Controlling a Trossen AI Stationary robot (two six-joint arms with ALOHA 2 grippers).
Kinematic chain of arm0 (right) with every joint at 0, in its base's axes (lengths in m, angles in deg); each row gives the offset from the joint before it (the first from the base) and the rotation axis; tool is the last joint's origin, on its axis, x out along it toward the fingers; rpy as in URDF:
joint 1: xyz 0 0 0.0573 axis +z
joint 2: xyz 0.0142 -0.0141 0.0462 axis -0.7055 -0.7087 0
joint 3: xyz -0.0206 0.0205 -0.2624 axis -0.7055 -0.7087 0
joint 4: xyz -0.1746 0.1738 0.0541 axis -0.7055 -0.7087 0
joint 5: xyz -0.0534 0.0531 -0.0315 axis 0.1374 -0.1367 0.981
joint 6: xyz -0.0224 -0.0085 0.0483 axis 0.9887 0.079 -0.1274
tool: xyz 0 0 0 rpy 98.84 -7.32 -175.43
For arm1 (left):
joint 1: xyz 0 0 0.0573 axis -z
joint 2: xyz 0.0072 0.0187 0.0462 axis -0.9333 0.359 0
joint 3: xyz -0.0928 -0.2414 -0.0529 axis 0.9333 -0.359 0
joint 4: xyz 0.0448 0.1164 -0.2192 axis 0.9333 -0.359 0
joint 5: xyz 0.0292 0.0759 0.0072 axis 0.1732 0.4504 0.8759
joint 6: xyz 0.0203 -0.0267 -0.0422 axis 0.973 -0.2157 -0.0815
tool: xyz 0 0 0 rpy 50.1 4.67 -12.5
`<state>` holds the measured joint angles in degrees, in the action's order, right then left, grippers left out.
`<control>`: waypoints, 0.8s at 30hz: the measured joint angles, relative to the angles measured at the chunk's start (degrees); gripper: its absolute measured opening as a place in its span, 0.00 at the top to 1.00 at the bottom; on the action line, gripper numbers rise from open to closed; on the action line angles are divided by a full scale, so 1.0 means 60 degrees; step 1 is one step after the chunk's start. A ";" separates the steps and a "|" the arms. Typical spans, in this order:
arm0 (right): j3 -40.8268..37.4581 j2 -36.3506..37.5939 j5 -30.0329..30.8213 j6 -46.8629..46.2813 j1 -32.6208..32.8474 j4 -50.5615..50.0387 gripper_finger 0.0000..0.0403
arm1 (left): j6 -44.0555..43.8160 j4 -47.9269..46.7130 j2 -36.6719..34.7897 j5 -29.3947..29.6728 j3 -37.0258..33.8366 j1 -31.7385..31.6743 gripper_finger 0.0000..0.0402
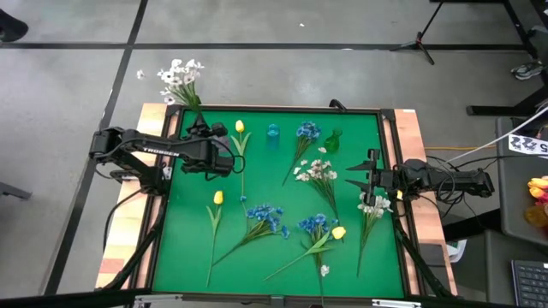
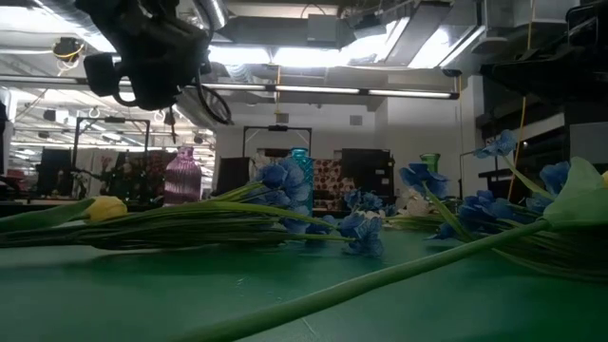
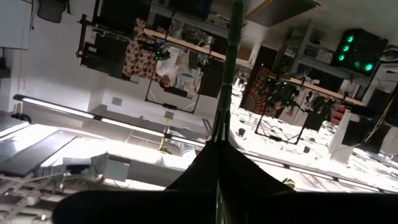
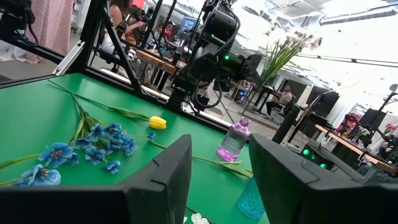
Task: Sort flowers into vase by color
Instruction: Put the top left white flowers into the violet vase
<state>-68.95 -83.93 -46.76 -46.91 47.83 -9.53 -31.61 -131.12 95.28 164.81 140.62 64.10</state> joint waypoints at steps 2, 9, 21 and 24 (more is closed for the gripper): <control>0.0000 0.0002 0.0000 0.0000 0.0000 0.0000 0.60 | -0.0007 0.0164 0.0000 0.0004 0.0000 0.0000 1.00; 0.0000 0.0002 0.0002 0.0004 0.0001 -0.0004 0.60 | 0.0184 0.0983 0.0000 0.0036 0.0005 -0.0007 1.00; 0.0000 0.0000 0.0138 0.0004 0.0001 -0.0019 0.60 | 0.0239 0.1004 0.0000 -0.0157 0.0001 -0.0025 1.00; 0.0000 0.0003 0.0138 0.0004 0.0000 -0.0143 0.60 | -0.0052 0.1070 0.0000 -0.0186 -0.0022 -0.0029 1.00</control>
<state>-68.95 -83.91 -45.93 -46.89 47.83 -10.39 -31.92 -124.70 95.28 163.69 140.48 63.92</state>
